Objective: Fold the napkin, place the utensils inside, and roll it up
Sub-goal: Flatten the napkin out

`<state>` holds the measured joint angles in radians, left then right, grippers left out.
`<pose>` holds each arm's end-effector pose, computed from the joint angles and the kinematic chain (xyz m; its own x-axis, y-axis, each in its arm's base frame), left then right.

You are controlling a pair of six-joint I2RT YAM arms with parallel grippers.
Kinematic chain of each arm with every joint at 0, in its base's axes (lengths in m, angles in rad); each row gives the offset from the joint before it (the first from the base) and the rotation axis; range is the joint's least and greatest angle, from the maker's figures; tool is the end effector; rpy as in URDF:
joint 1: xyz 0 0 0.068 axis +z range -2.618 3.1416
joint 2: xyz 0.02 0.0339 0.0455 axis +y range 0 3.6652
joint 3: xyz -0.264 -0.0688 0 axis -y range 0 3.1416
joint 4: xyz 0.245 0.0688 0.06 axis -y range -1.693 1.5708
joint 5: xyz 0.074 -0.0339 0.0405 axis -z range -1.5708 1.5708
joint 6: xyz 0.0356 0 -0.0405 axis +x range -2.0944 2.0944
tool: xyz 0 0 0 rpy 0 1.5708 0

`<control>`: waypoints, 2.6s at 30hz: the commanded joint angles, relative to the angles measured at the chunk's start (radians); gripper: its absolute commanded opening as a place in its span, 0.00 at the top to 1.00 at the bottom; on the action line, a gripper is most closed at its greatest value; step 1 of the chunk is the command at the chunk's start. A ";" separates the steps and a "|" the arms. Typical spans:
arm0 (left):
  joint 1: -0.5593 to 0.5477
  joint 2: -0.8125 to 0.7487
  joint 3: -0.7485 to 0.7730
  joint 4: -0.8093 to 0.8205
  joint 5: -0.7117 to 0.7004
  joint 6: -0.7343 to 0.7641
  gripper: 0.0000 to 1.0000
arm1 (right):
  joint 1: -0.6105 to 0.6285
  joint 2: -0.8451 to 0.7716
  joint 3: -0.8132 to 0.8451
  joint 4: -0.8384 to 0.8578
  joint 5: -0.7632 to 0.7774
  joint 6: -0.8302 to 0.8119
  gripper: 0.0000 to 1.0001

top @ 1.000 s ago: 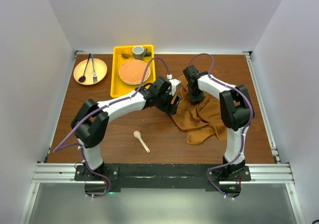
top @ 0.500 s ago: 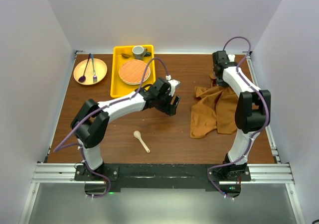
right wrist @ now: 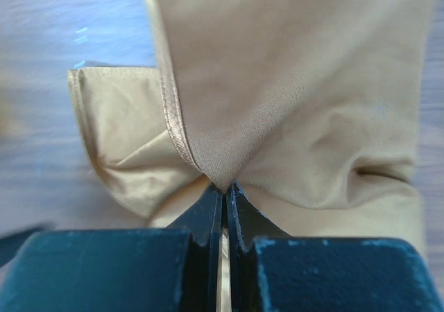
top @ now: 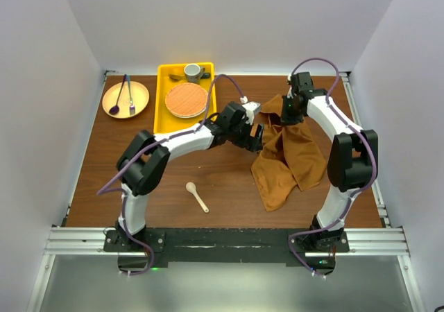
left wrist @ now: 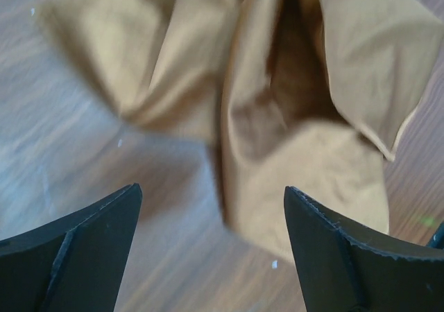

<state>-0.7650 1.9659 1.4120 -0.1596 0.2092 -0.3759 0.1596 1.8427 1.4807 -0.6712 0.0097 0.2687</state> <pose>0.3150 -0.3127 0.2081 -0.7294 0.2025 -0.6534 0.5622 0.7216 -0.4040 0.3924 0.0628 0.2430 -0.8585 0.1307 -0.4959 0.0766 0.9888 0.1279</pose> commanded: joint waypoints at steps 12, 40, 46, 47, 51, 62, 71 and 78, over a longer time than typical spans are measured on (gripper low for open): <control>-0.026 0.244 0.220 -0.018 -0.283 0.006 0.21 | -0.005 0.053 0.006 -0.056 -0.054 -0.003 0.52; -0.020 0.166 0.173 -0.064 -0.249 -0.008 1.00 | 0.129 0.047 0.053 -0.096 0.298 0.004 1.00; -0.020 0.133 0.125 -0.077 -0.223 -0.035 1.00 | 0.100 0.030 0.061 -0.097 0.580 0.044 1.00; -0.022 0.120 0.102 -0.081 -0.222 -0.041 1.00 | 0.083 0.030 0.066 -0.081 0.663 0.052 1.00; -0.020 0.067 0.038 -0.093 -0.267 -0.049 1.00 | -0.052 0.070 0.111 0.037 0.769 -0.001 1.00; -0.003 0.019 0.037 -0.165 -0.384 -0.008 1.00 | -0.229 0.458 0.562 0.091 0.678 -0.185 1.00; -0.002 0.018 0.142 -0.228 -0.349 0.003 0.57 | -0.175 0.411 0.741 -0.255 0.373 0.041 0.30; 0.000 0.016 0.228 -0.238 -0.255 0.038 0.46 | -0.172 0.184 0.376 -0.303 0.374 0.116 0.29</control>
<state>-0.7719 2.0319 1.5654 -0.3931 -0.1078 -0.3737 0.0021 2.1906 2.0144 -0.9298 0.3927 0.3107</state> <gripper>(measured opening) 0.544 0.729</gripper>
